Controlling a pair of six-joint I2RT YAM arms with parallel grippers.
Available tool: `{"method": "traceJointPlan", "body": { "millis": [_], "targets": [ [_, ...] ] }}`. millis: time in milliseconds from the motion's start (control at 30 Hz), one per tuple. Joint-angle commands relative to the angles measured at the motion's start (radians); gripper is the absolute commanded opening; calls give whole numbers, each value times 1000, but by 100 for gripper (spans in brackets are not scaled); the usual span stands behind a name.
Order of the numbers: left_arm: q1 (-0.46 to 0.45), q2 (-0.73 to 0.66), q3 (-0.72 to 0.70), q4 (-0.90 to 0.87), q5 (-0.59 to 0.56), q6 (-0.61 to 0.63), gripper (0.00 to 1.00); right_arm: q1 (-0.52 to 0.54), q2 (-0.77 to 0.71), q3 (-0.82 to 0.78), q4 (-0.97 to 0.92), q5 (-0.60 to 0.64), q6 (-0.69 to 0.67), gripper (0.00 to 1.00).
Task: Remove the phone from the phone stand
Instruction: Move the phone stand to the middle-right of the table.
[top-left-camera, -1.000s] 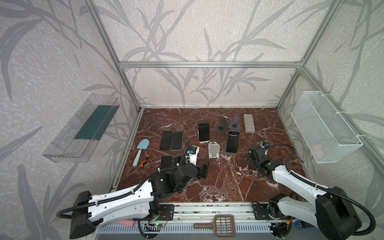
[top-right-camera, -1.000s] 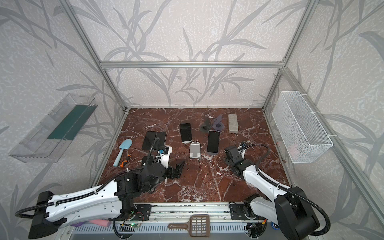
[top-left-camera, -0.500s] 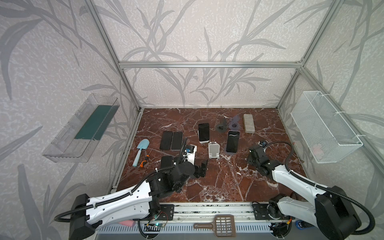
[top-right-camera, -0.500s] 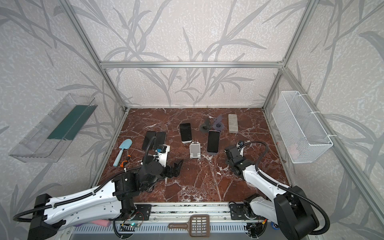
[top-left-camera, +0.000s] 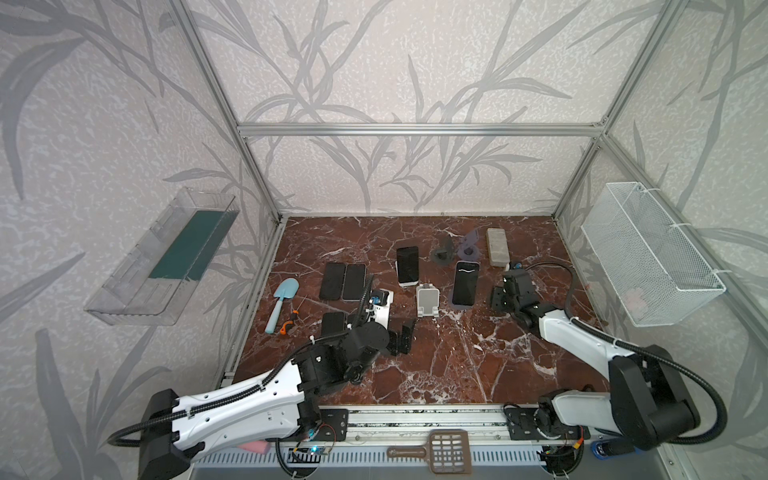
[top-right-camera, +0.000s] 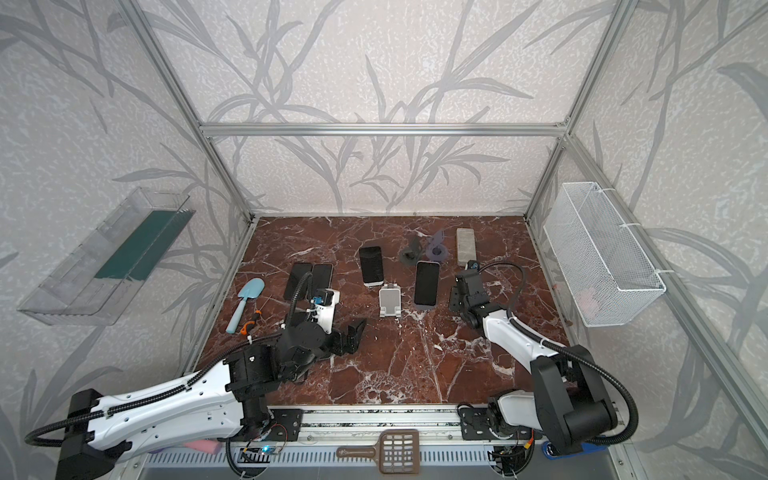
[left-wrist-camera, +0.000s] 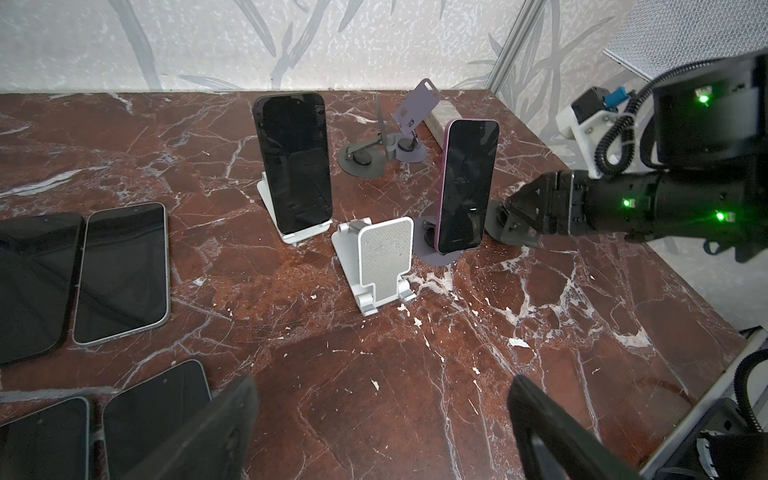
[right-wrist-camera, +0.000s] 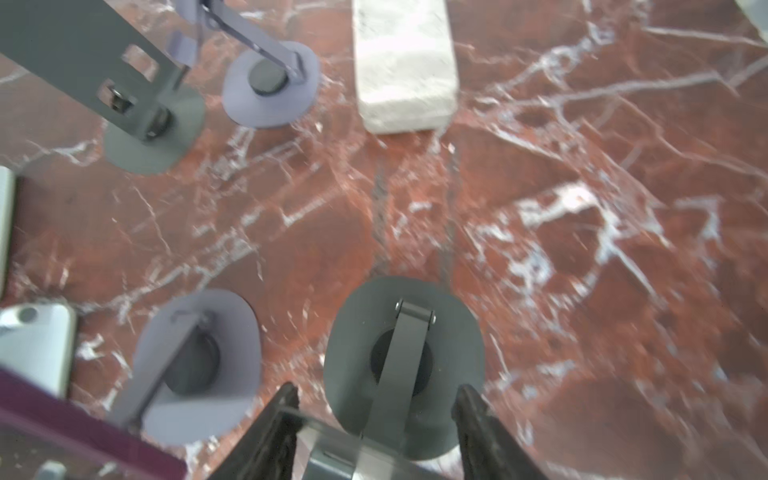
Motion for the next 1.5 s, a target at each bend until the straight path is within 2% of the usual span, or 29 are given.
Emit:
{"method": "traceJointPlan", "body": {
  "millis": [0, 300, 500, 567, 633, 833, 1067, 1267, 1467],
  "targets": [
    [3, -25, 15, -19, -13, -4, 94, -34, 65, 64, 39, -51, -9, 56],
    [7, -38, 21, -43, -31, -7, 94, -55, 218, 198, -12, -29, 20, 58],
    [9, -35, 37, -49, -28, 3, 94, -64, 273, 207, -33, -30, 63, 66],
    [9, -35, 42, -56, -28, -1, 94, -64, 262, 194, -30, -33, 66, 72],
    [8, -36, 51, -65, -23, -4, 94, -65, 231, 176, -23, -30, 62, 78],
    [9, -26, 100, -109, -32, 5, 94, -70, 77, 179, -78, -58, 23, 85],
    [27, -5, 184, -144, -91, 54, 99, -70, -189, 117, -119, -122, -1, 86],
    [127, 100, 317, -199, -16, 88, 99, -70, -419, -60, 28, -302, 125, 87],
    [254, 184, 387, -191, 104, 63, 99, -70, -511, -145, 91, -356, 165, 87]
  ]
}}
